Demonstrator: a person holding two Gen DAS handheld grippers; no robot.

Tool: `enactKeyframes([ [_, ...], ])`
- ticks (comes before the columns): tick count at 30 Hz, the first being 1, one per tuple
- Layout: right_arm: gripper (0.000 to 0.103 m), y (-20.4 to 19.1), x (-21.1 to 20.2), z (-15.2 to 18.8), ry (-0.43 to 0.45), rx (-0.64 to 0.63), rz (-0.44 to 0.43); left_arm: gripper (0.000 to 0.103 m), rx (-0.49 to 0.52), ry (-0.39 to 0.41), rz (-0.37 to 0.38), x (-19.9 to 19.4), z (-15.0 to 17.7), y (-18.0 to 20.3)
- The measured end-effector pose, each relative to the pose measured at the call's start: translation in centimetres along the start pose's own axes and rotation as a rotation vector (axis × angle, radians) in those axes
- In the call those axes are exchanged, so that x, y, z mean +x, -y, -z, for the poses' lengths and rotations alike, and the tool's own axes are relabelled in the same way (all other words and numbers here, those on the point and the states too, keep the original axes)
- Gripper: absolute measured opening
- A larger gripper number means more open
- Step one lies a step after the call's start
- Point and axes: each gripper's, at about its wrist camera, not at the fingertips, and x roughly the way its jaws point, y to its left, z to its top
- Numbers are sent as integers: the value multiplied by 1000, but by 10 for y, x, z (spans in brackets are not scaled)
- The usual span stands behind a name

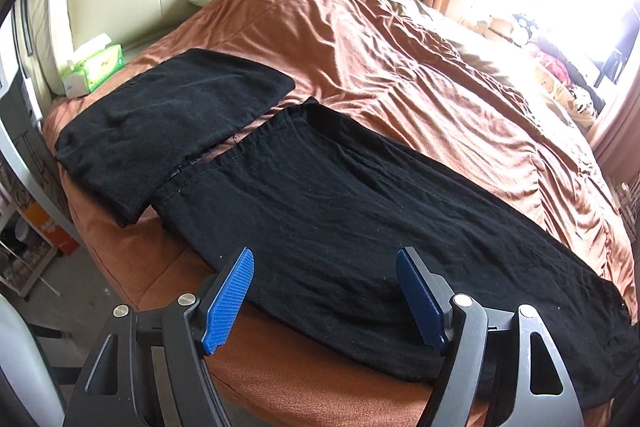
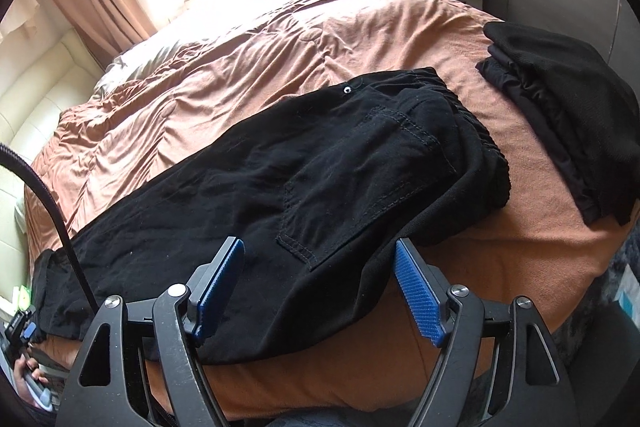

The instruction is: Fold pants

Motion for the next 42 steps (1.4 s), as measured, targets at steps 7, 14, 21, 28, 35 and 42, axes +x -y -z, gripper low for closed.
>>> enactKeyframes([
  [7, 76, -20, 6, -2, 7, -58, -3, 76, 19, -13, 30, 3, -6, 15],
  [14, 76, -61, 0, 0, 60, -180, -125, 76, 35, -14, 86, 8, -13, 31],
  [21, 76, -99, 9, 0, 51, -286, -149, 76, 75, -19, 114, 17, -25, 48],
  [28, 76, -133, 49, -23, -29, -350, -150, 76, 61, -33, 130, 37, -44, 55],
  [35, 76, -166, 101, -47, -131, -474, -199, 76, 45, -56, 118, 67, -63, 62],
  [42, 93, -186, 151, -74, -132, -527, -184, 76, 32, -69, 92, 95, -80, 66],
])
